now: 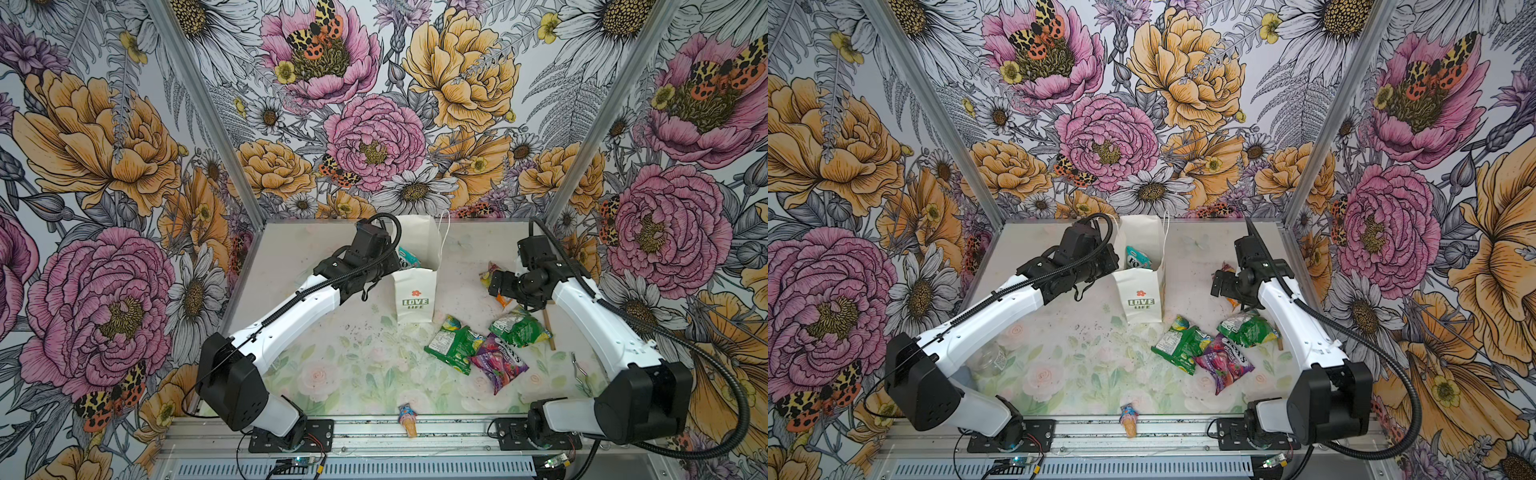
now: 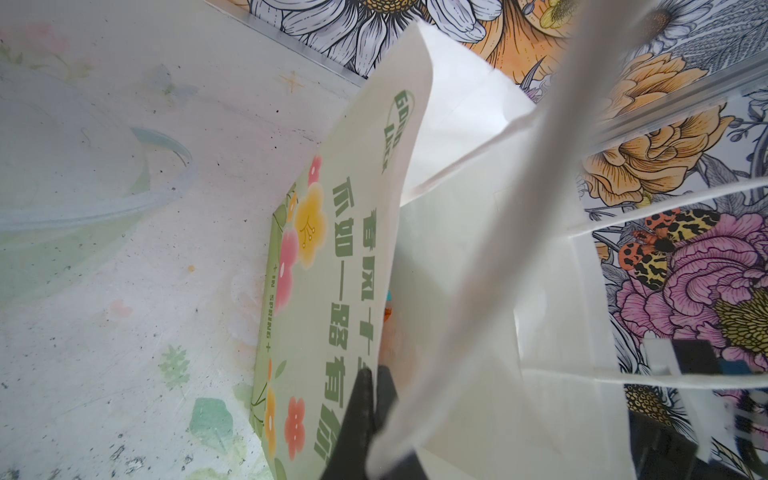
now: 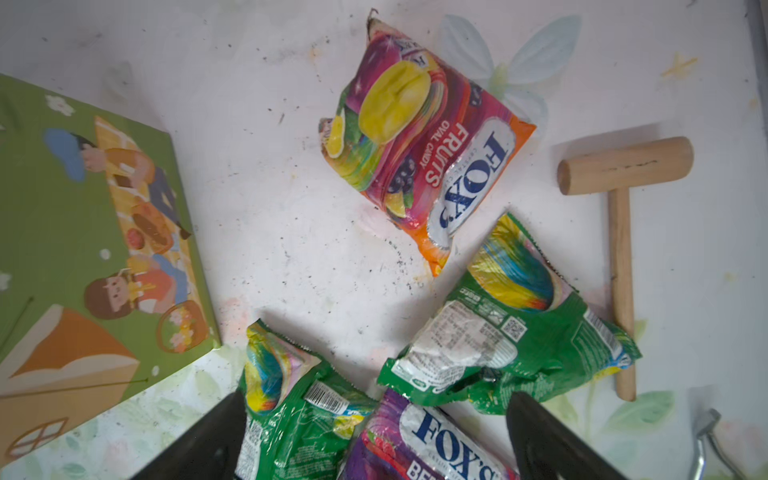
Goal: Place the snacks into the paper bag
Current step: 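Move the right gripper back toward the Fox's fruit candy bag, then lower the right gripper onto the Fox's fruit candy bag and grasp it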
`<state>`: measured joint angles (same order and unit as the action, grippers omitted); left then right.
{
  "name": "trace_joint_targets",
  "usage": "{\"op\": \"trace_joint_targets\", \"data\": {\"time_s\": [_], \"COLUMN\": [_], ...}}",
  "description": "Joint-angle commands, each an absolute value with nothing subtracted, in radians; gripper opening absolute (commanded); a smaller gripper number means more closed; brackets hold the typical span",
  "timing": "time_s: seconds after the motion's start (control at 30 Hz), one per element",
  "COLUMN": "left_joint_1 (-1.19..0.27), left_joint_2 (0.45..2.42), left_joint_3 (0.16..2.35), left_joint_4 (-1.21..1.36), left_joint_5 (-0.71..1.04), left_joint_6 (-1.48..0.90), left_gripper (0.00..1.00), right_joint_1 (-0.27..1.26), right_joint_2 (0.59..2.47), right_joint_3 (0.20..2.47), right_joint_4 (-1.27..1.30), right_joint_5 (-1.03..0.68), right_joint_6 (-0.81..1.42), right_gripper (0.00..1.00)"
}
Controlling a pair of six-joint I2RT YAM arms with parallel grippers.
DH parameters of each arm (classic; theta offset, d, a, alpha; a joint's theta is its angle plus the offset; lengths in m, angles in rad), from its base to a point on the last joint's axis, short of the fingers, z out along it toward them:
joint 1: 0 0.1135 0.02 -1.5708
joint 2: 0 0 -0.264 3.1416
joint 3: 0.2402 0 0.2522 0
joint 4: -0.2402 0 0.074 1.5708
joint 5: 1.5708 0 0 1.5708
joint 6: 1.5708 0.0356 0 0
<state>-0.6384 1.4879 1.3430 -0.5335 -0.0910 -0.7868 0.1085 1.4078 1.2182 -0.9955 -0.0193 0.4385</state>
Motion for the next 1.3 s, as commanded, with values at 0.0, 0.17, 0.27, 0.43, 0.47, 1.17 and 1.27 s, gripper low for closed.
{"op": "trace_joint_targets", "data": {"time_s": [0.0, 0.17, 0.27, 0.43, 0.47, 1.17, 1.27], "left_joint_1": [-0.636, -0.639, -0.64, -0.641, -0.641, -0.646, -0.647], "left_joint_2": [1.506, 1.513, 1.518, 1.521, 1.522, 1.524, 1.526], "left_joint_3": [1.347, 1.349, 1.351, 1.355, 1.355, 1.357, 1.356], "left_joint_4": [-0.554, -0.554, -0.554, -0.554, -0.554, -0.554, -0.554], "left_joint_5": [-0.067, -0.069, -0.066, -0.064, -0.065, -0.064, -0.066], "left_joint_6": [-0.778, -0.779, -0.782, -0.781, -0.781, -0.784, -0.784], "left_gripper": [0.0, 0.0, 0.0, 0.0, 0.0, 0.0, 0.0], "right_joint_1": [0.1, 0.097, 0.097, 0.097, 0.097, 0.096, 0.097], "right_joint_2": [1.5, 1.646, 1.715, 1.826, 1.844, 2.027, 2.039], "right_joint_3": [1.317, 1.432, 1.485, 1.548, 1.554, 1.567, 1.571], "right_joint_4": [-0.983, -0.983, -0.983, -0.985, -0.985, -0.983, -0.982], "right_joint_5": [0.075, 0.1, 0.108, 0.101, 0.101, 0.137, 0.135], "right_joint_6": [0.383, 0.361, 0.357, 0.369, 0.379, 0.43, 0.425], "right_gripper": [1.0, 1.0, 1.0, 1.0, 1.0, 0.98, 0.94]}}
